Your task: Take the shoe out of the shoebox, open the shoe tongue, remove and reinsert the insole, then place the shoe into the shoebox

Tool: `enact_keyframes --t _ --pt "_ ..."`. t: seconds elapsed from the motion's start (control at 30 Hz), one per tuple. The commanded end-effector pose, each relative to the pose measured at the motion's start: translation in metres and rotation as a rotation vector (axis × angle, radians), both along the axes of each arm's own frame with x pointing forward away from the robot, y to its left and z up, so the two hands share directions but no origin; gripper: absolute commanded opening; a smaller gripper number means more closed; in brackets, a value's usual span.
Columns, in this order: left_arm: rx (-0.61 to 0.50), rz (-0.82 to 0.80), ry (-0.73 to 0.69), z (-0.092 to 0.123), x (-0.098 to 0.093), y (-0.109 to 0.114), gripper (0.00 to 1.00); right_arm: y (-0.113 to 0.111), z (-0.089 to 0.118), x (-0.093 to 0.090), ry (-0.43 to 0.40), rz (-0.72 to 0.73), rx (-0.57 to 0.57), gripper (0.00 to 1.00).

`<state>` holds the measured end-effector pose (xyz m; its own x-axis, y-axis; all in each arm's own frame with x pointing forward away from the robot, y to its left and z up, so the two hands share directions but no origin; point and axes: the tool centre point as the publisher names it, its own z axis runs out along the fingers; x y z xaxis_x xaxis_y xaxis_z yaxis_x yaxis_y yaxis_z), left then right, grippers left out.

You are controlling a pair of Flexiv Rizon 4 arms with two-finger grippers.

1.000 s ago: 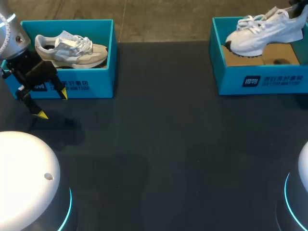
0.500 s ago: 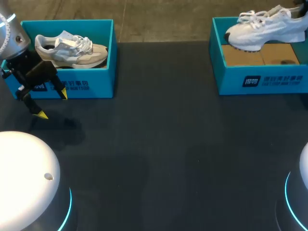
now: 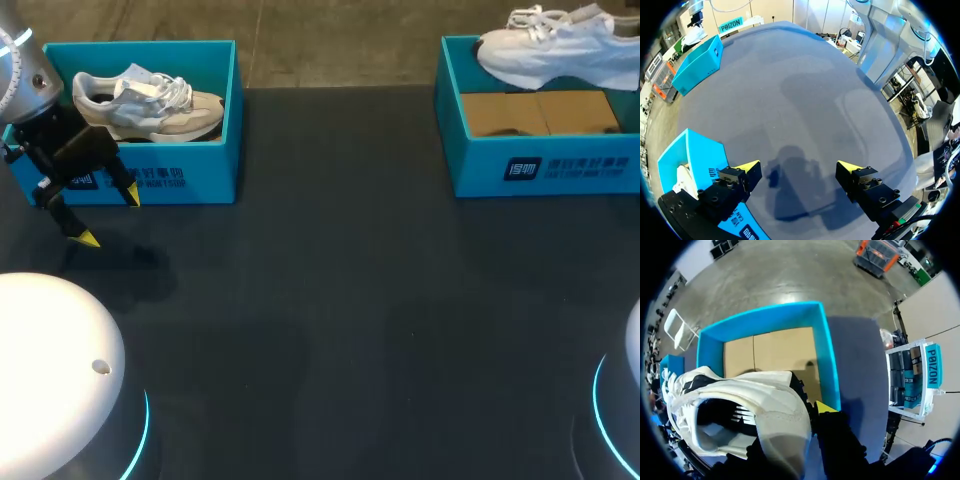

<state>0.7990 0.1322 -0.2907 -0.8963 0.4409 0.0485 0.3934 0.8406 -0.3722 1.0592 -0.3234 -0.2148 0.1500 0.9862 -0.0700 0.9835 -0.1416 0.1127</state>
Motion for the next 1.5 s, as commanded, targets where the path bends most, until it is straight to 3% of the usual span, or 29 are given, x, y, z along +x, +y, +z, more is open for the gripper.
enact_keyframes --t 0.03,0.3,0.7,1.0,1.5 --pt "0.004 0.000 -0.001 0.000 0.000 0.000 1.00 -0.002 -0.014 -0.004 -0.001 -0.009 0.017 0.00" --pt "0.004 0.000 -0.001 0.000 0.000 0.000 1.00 -0.013 -0.034 -0.017 0.036 -0.092 0.074 0.00" --pt "0.004 0.000 -0.001 0.000 0.000 0.000 1.00 -0.011 -0.035 -0.014 0.030 -0.092 0.069 0.00" --pt "0.004 0.000 -0.001 0.000 0.000 0.000 1.00 -0.012 -0.067 -0.005 0.061 -0.126 0.092 0.00" --pt "0.004 0.000 -0.001 0.000 0.000 0.000 1.00 -0.032 -0.089 -0.006 0.096 -0.174 0.089 0.00"
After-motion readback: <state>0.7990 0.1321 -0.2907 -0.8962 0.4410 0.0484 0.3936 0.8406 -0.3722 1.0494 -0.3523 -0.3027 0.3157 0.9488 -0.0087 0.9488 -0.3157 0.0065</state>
